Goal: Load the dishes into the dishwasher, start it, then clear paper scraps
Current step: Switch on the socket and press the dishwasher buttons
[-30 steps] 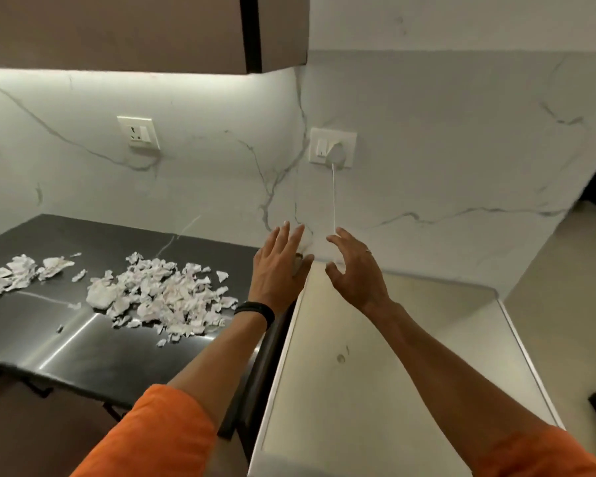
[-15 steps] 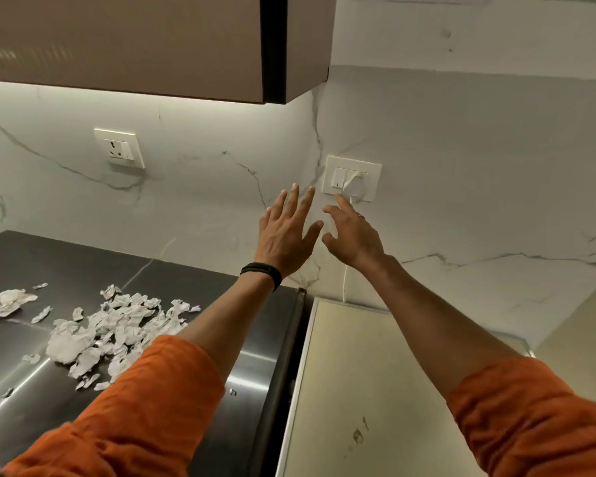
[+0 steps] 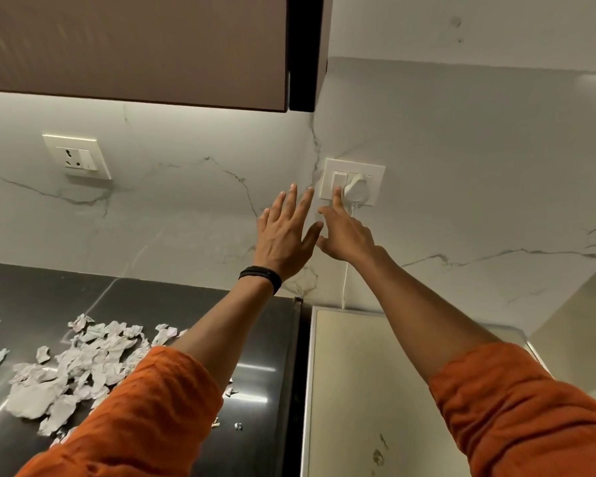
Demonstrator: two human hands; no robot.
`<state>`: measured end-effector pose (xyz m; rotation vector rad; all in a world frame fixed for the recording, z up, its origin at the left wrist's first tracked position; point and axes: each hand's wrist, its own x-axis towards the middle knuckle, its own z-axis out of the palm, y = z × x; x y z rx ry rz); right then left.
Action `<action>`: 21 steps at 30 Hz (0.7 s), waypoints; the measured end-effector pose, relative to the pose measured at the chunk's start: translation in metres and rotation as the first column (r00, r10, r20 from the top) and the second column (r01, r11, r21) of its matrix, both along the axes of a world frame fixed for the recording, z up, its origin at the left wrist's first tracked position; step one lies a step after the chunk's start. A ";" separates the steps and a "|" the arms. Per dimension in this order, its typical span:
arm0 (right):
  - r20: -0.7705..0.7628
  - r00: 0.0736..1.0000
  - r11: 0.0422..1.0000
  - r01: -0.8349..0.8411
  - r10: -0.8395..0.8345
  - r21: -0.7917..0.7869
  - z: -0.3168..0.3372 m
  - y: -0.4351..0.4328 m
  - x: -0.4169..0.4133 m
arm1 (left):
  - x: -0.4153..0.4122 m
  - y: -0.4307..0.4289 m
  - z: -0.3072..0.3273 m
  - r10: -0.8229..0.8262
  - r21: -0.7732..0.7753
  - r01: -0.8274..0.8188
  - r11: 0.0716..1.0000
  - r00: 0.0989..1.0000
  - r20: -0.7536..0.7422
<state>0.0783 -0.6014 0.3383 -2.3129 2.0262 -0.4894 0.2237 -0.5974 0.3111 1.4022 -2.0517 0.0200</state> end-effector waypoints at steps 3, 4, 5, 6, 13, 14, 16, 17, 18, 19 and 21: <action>0.031 0.999 1.000 0.024 -0.023 -0.010 0.001 0.008 0.002 | 0.000 0.004 -0.005 -0.022 0.009 0.022 1.000 1.000 -0.005; 0.039 0.999 0.999 0.029 -0.029 -0.016 0.001 0.013 0.002 | 0.000 0.006 -0.006 -0.030 0.012 0.030 0.999 1.000 -0.003; 0.044 0.999 0.999 0.032 -0.031 -0.021 0.000 0.018 0.001 | 0.001 0.008 -0.008 -0.038 0.013 0.038 0.999 0.999 0.000; 0.049 0.998 0.999 0.032 -0.031 -0.025 -0.001 0.023 0.001 | 0.001 0.011 -0.009 -0.043 0.017 0.043 0.999 0.999 0.001; 0.092 0.994 0.998 0.058 -0.059 0.014 -0.027 0.081 -0.005 | -0.001 0.051 -0.020 -0.072 0.058 0.071 0.996 0.997 0.020; 0.101 0.993 0.998 0.064 -0.066 0.023 -0.032 0.095 -0.006 | -0.002 0.062 -0.022 -0.079 0.069 0.078 0.995 0.997 0.016; 0.111 0.991 0.996 0.075 -0.079 0.042 -0.041 0.119 -0.009 | -0.002 0.083 -0.027 -0.095 0.089 0.093 0.992 0.995 0.013; 0.115 0.990 0.995 0.081 -0.087 0.055 -0.046 0.134 -0.012 | -0.003 0.098 -0.031 -0.097 0.100 0.094 0.991 0.995 0.018; 0.118 0.989 0.994 0.082 -0.089 0.065 -0.051 0.148 -0.015 | -0.004 0.112 -0.034 -0.099 0.106 0.096 0.990 0.995 0.021; 0.125 0.988 0.994 0.080 -0.090 0.079 -0.056 0.164 -0.018 | -0.005 0.128 -0.039 -0.099 0.117 0.096 0.989 0.995 0.022; 0.146 0.986 0.993 0.065 -0.079 0.096 -0.065 0.192 -0.025 | -0.006 0.156 -0.050 -0.092 0.134 0.088 0.987 0.995 0.024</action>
